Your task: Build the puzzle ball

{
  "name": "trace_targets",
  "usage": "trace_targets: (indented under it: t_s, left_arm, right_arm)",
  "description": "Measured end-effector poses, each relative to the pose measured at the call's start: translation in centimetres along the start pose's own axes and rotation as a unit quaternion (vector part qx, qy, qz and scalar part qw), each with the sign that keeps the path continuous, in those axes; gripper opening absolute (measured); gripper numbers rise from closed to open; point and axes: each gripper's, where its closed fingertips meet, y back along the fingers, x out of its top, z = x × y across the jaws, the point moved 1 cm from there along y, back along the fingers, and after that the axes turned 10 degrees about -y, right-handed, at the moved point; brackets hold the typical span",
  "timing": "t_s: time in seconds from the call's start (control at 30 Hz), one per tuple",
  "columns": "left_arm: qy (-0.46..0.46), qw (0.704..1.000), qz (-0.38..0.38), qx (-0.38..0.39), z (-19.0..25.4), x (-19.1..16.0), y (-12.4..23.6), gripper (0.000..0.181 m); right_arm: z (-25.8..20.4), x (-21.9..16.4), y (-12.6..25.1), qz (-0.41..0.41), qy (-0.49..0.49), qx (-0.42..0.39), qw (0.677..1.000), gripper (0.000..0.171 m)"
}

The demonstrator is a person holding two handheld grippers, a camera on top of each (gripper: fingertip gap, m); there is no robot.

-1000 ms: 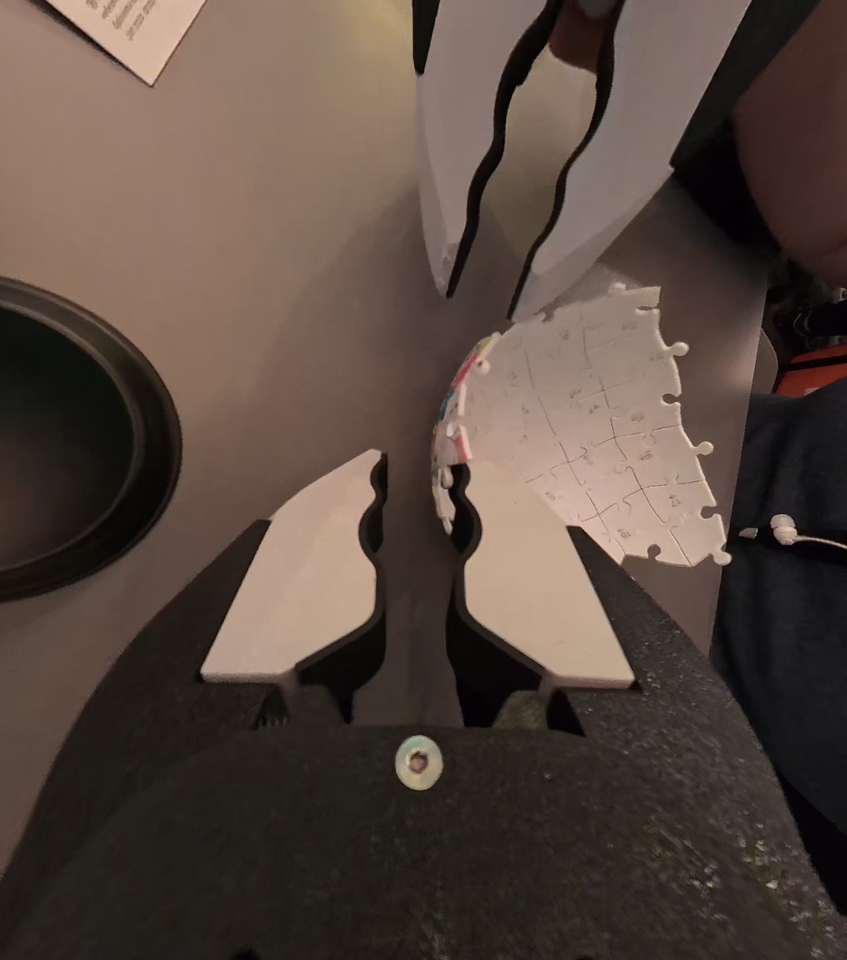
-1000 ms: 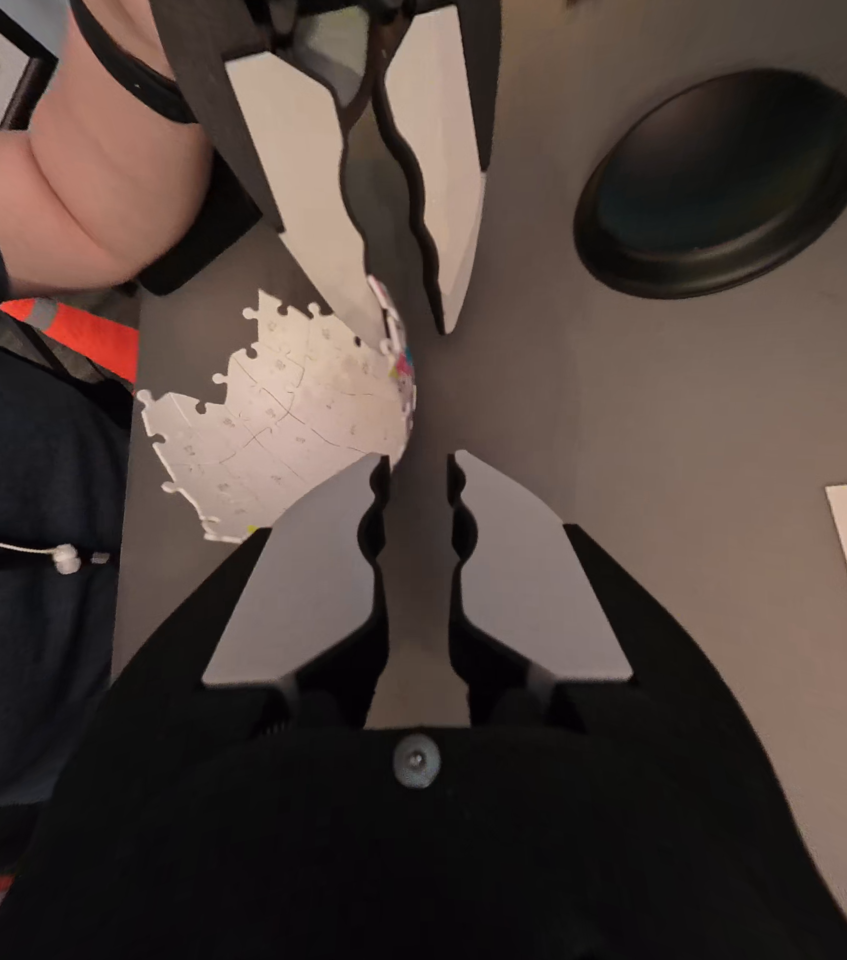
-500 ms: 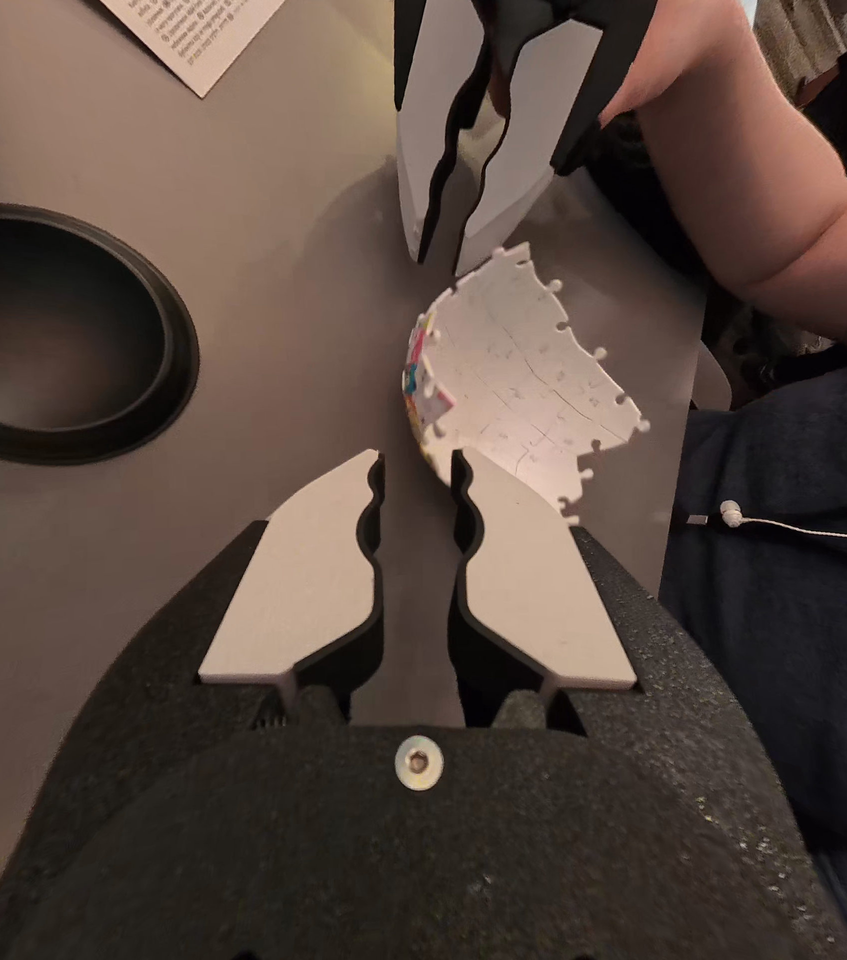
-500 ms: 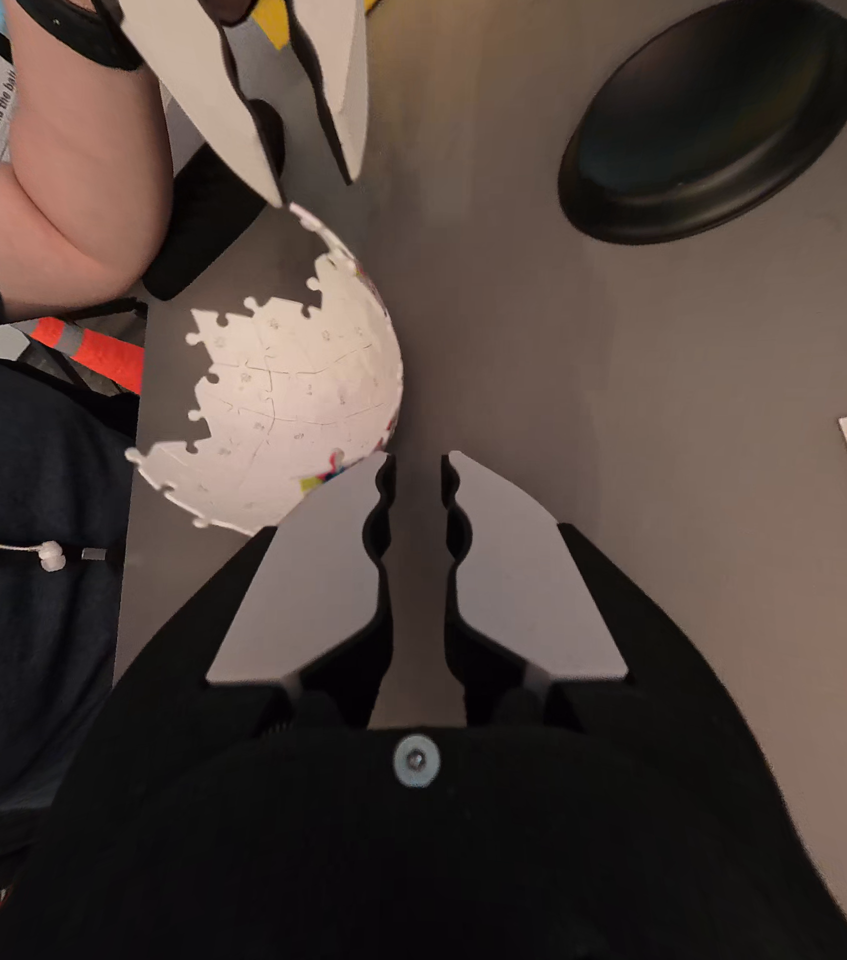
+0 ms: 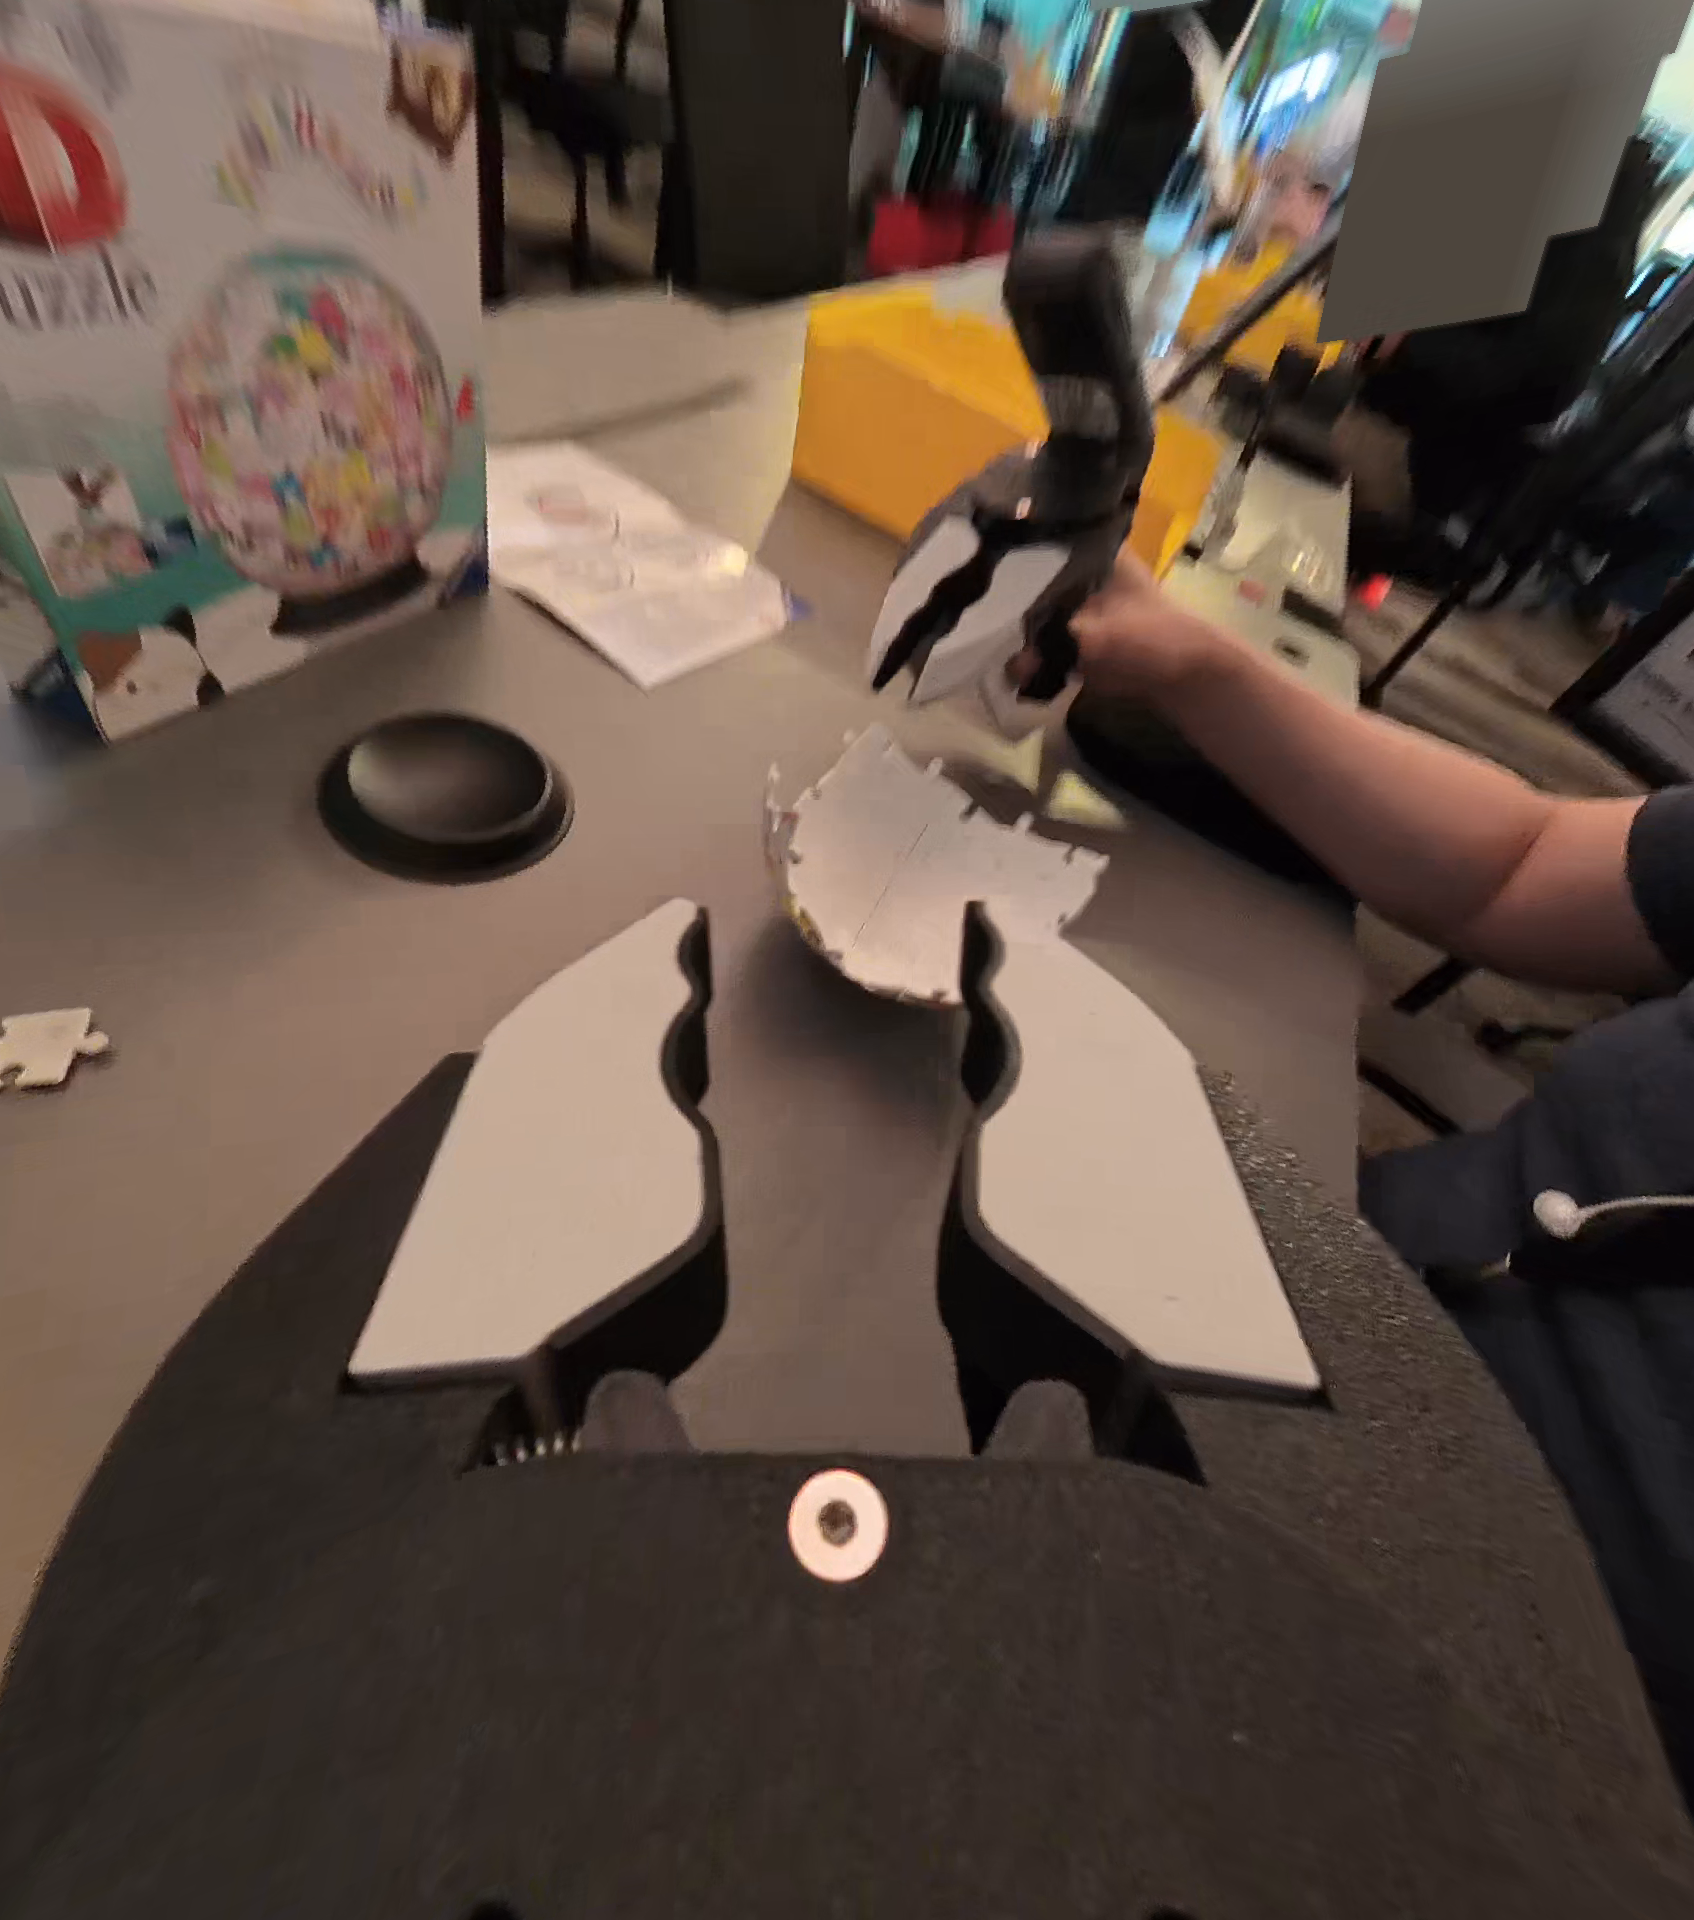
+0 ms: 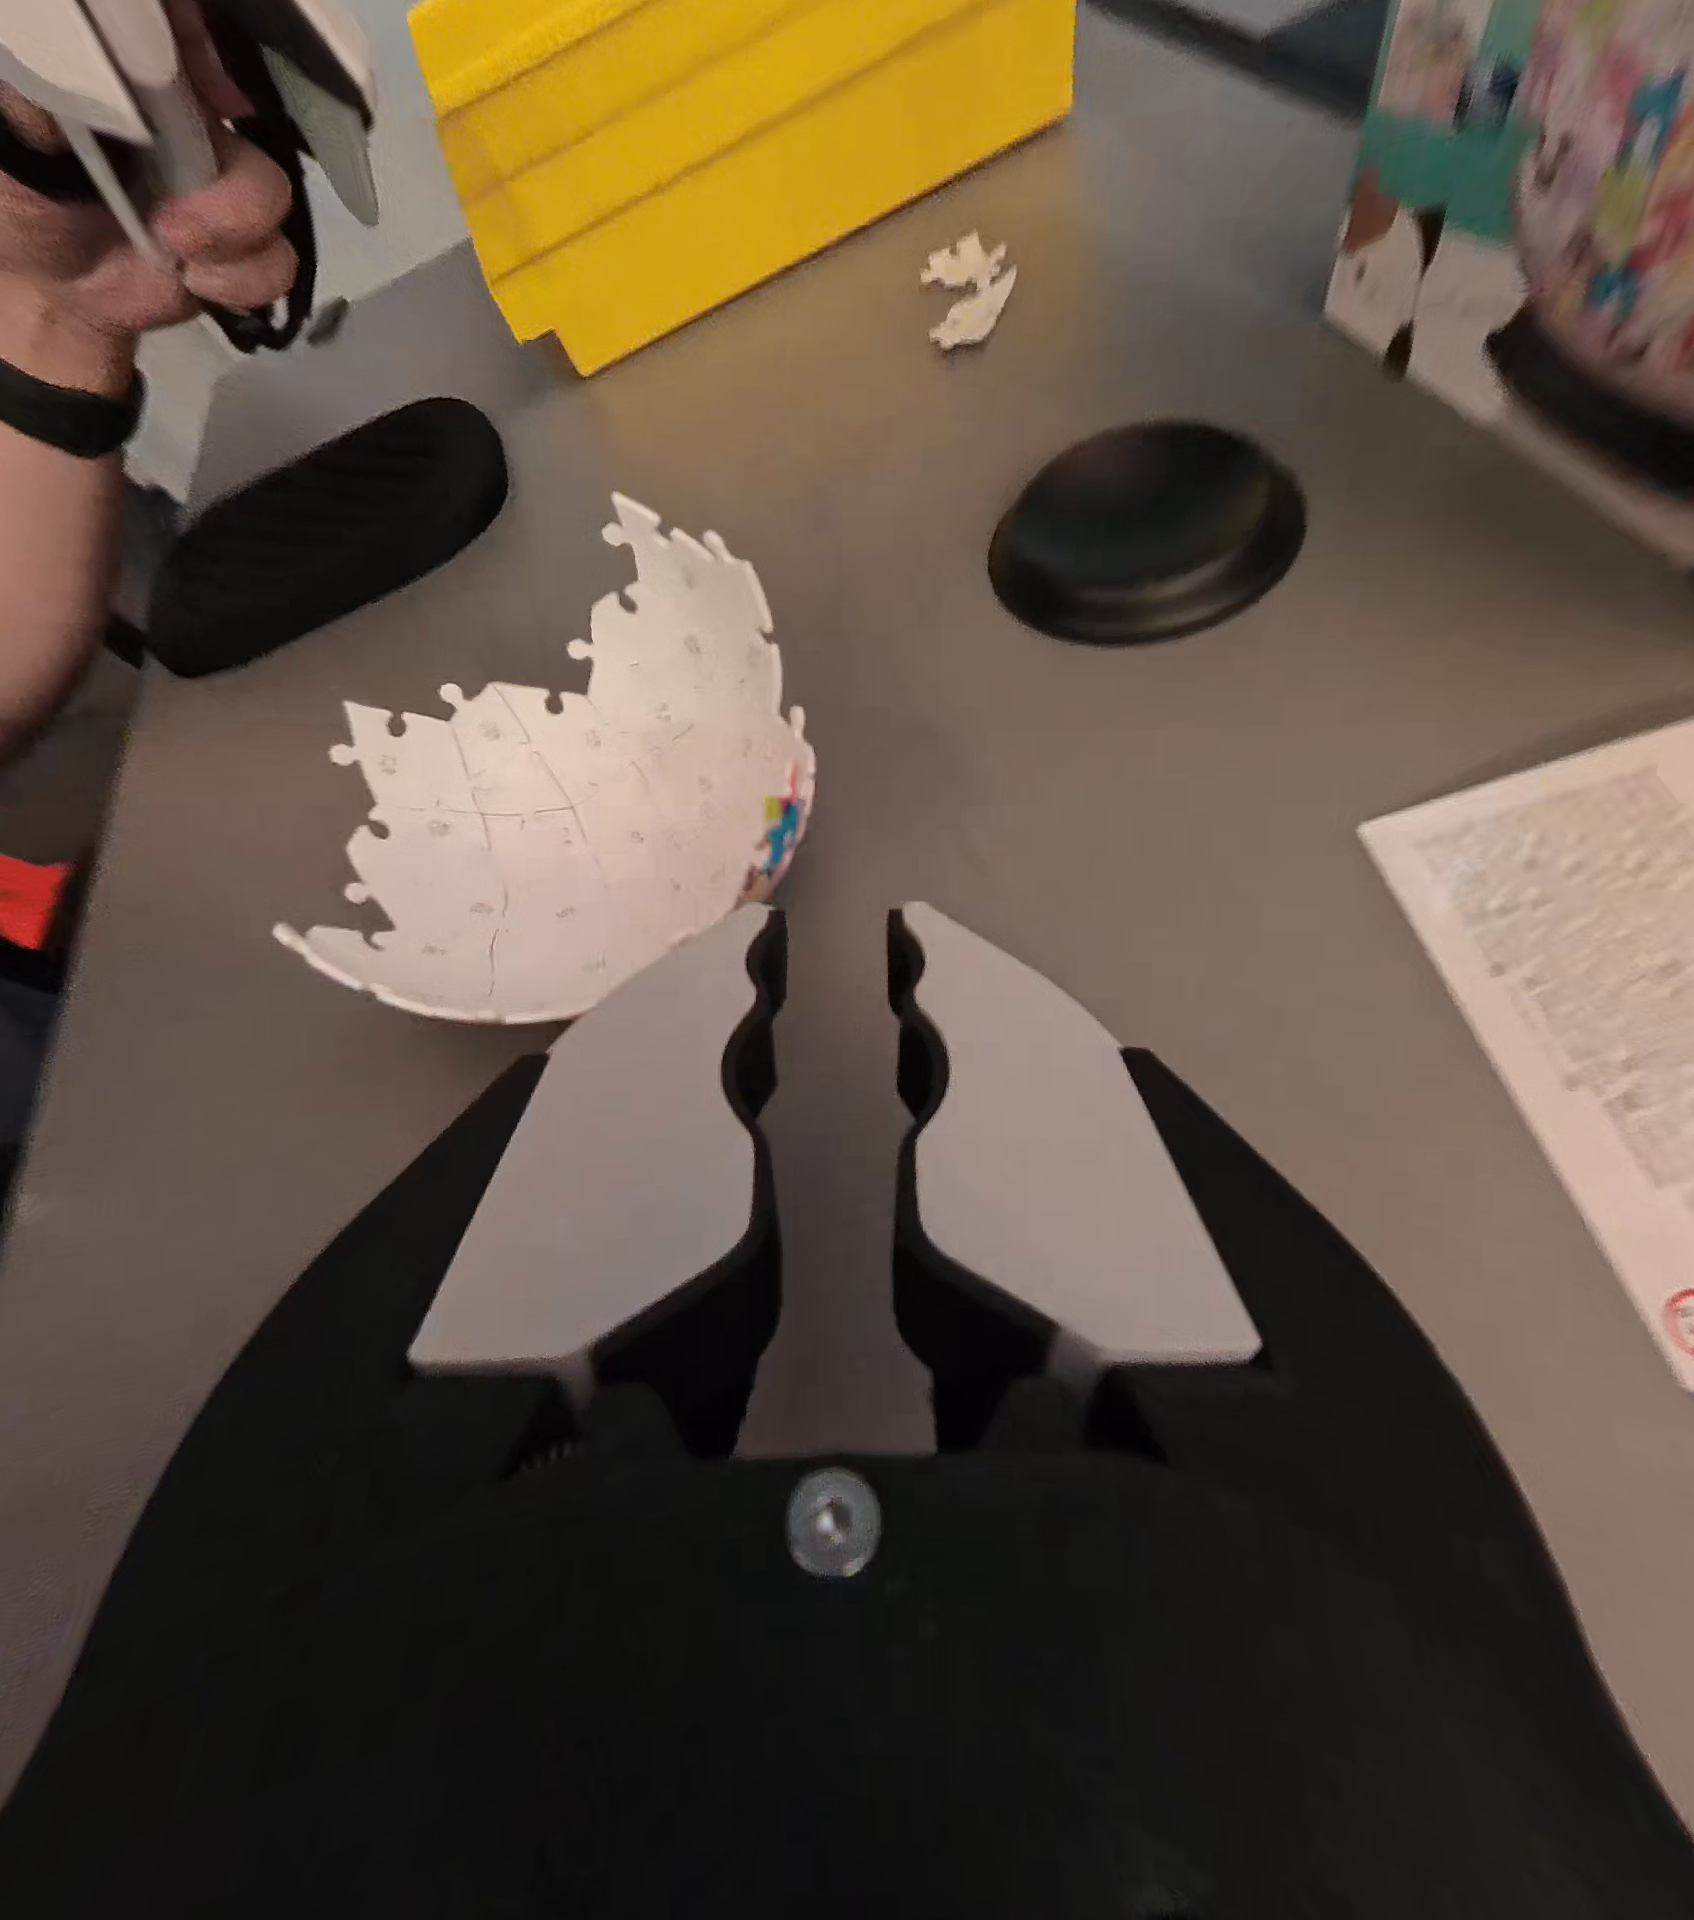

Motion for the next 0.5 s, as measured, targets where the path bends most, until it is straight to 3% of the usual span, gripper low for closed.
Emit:
trace_targets:
  t_s: [0.1, 0.2, 0.5]
  left_arm:
    - [-0.021, 0.997, 0.068, 0.002, 1.9, 0.3, 0.8, 0.054]
    - [-0.028, 0.995, 0.093, 0.027, 2.4, -0.2, 0.7, 0.055]
    - [-0.007, 0.981, -0.048, 0.19, -3.0, -3.7, 1.9, 0.039]
  right_arm:
    - [-0.9, -0.7, -0.3, 0.002, 0.026, -0.009, 1.0, 0.032]
    - [-1.1, -2.7, -0.9, -0.032, -0.009, -0.007, 0.999, 0.032]
    - [-2.5, -4.0, -1.0, -0.044, -0.001, 0.004, 0.999, 0.031]
